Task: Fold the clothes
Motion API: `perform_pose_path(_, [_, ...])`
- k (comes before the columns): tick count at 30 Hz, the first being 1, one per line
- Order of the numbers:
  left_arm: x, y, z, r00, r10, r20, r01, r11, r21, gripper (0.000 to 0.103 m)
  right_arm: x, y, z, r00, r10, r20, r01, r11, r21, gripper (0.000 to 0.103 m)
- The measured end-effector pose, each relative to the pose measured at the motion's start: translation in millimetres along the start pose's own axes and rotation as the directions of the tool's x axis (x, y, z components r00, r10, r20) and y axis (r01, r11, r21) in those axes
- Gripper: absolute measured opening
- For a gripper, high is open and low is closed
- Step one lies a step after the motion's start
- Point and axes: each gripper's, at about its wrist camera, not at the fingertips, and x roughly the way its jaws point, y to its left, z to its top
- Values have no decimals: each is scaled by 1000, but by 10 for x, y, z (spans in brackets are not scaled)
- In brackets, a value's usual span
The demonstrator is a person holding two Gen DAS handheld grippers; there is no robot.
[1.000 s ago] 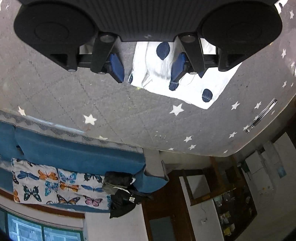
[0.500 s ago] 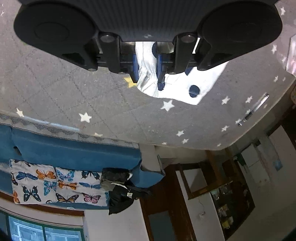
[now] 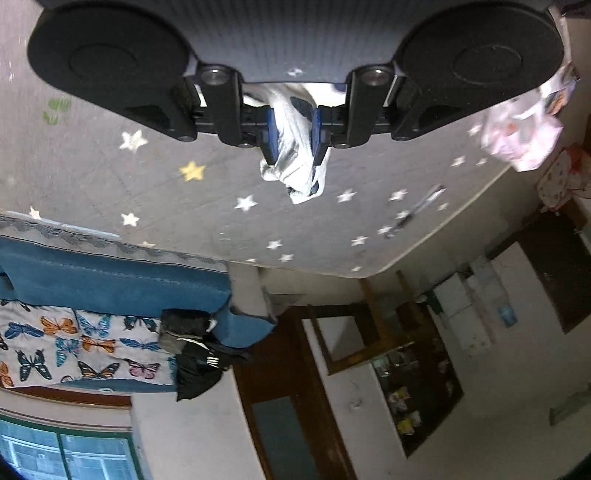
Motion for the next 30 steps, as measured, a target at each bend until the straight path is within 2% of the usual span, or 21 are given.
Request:
perform_pose_path(8, [-120,66,-145,1000,25,15,-25,999,-22,82,-538,499,-281,995,102,-17,-103,993,-64,17])
perform_pose_path(15, [-243,144,-242,999,33,37,-32,998,-46,85,-911,979,-613,976,215,-48,-219,967,-134,17])
perform_pose_path(23, [-323,258,-346,997,52,51,-48,996,-74,85,-1297,1494,-1019,934,338,-113,-356,898,-258,17])
perform_pose_path(30, [-424,412,-377,993,89,72,-82,992,-99,85,-1450,1717,-1581,920,318,-230,-388,824,-413,17])
